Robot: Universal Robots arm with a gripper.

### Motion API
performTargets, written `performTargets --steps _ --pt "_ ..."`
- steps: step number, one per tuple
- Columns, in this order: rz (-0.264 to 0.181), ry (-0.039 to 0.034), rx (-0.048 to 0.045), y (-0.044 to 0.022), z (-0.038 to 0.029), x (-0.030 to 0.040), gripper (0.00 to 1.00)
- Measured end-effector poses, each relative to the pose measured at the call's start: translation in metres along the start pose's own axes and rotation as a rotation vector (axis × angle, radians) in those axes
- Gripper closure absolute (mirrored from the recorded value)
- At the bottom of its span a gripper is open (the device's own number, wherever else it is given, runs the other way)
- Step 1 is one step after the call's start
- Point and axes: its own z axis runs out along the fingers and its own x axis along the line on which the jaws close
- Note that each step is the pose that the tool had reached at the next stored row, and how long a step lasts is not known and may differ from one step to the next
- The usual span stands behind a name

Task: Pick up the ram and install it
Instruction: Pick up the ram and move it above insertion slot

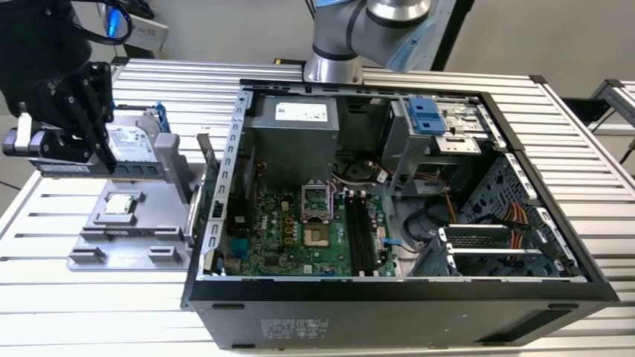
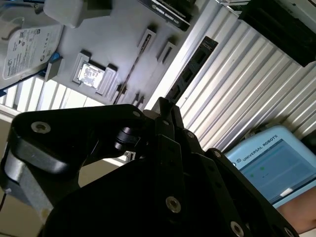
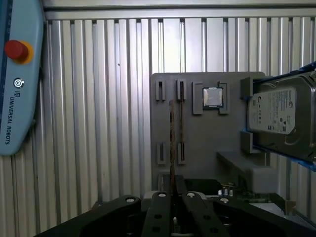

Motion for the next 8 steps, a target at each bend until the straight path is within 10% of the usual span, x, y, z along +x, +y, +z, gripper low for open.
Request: performTargets --steps 8 --pt "0.000 0.0002 -0.0027 -0.0116 -0.0003 -0.0004 1.00"
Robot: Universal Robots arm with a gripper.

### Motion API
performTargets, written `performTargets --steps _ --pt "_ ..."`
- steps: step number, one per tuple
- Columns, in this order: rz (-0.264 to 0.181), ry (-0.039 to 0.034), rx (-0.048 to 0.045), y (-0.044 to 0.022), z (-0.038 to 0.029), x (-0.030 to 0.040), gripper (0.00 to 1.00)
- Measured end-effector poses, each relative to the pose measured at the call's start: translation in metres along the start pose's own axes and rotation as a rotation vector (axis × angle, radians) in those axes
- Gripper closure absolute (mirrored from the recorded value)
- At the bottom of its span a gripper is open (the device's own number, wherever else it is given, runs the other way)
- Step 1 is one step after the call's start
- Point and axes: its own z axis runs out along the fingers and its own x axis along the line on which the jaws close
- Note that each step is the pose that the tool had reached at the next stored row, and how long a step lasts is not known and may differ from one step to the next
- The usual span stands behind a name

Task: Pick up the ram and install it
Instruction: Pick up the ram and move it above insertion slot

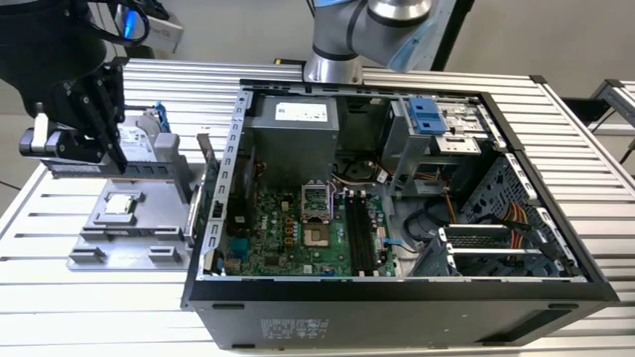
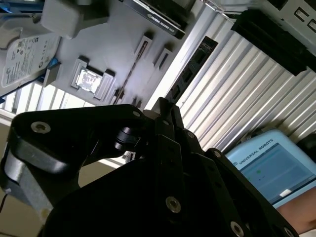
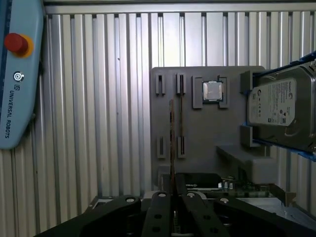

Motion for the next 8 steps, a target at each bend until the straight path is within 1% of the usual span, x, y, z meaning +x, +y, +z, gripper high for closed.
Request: performTargets --steps 8 --pt "0.000 0.0001 -0.0023 -0.0112 -0.0002 -0.0003 1.00"
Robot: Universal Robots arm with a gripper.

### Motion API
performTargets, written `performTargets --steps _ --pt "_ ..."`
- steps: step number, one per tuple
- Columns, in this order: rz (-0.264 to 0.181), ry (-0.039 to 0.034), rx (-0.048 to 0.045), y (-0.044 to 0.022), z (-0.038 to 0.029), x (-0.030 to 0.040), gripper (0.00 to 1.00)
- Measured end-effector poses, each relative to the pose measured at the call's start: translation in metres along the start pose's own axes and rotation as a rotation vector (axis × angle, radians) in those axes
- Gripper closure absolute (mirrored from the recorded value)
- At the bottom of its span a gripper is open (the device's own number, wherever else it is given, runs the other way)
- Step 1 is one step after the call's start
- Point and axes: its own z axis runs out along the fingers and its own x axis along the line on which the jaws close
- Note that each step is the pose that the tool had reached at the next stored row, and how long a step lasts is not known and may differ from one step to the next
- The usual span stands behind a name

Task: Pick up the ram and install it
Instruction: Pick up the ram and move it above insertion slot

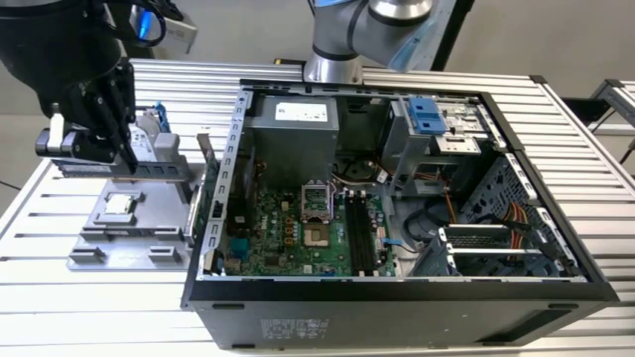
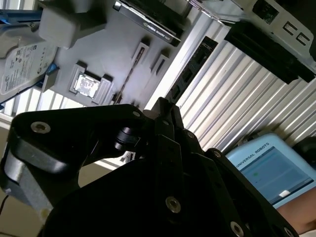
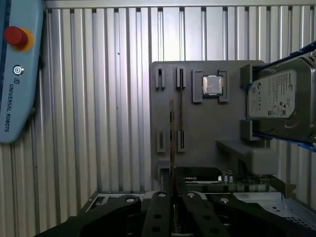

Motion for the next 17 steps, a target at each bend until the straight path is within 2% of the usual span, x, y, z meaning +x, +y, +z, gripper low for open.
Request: performTargets --steps 17 --pt "0.000 0.0002 -0.0072 -0.0280 -0.0006 -0.0009 1.00"
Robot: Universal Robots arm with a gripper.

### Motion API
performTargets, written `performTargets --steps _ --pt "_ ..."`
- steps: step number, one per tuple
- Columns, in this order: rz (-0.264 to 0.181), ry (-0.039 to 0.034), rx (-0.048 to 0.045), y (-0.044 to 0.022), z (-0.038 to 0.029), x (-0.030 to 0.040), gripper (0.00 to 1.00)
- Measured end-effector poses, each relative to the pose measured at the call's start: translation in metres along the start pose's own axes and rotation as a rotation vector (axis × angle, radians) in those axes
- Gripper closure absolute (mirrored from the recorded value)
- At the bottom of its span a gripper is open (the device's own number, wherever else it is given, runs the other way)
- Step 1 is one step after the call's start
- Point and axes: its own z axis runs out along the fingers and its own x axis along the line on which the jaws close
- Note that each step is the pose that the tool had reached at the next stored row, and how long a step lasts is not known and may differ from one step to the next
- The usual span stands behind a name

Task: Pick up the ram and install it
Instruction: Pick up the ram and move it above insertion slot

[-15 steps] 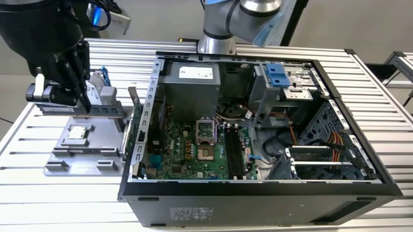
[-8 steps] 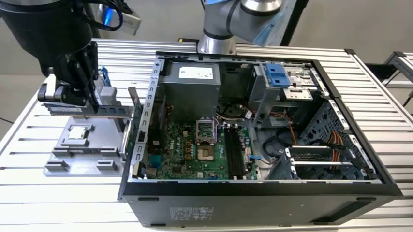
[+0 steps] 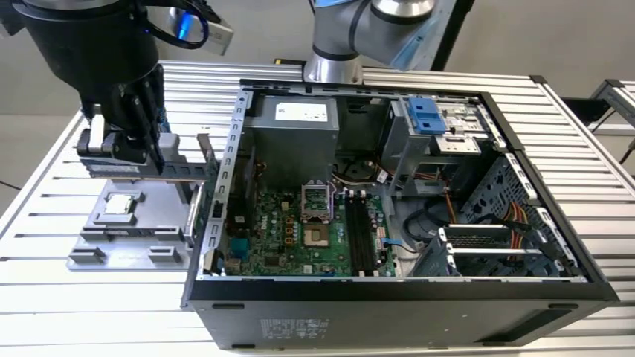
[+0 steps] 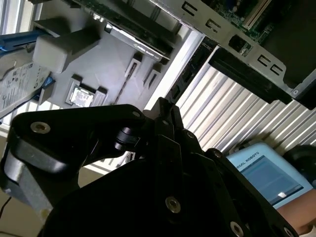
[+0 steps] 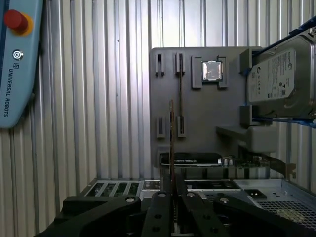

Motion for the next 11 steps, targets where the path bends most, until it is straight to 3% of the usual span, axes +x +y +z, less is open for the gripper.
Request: performTargets --steps 11 --pt "0.000 0.0002 -0.0049 -0.0180 -0.0006 -0.0006 1.00"
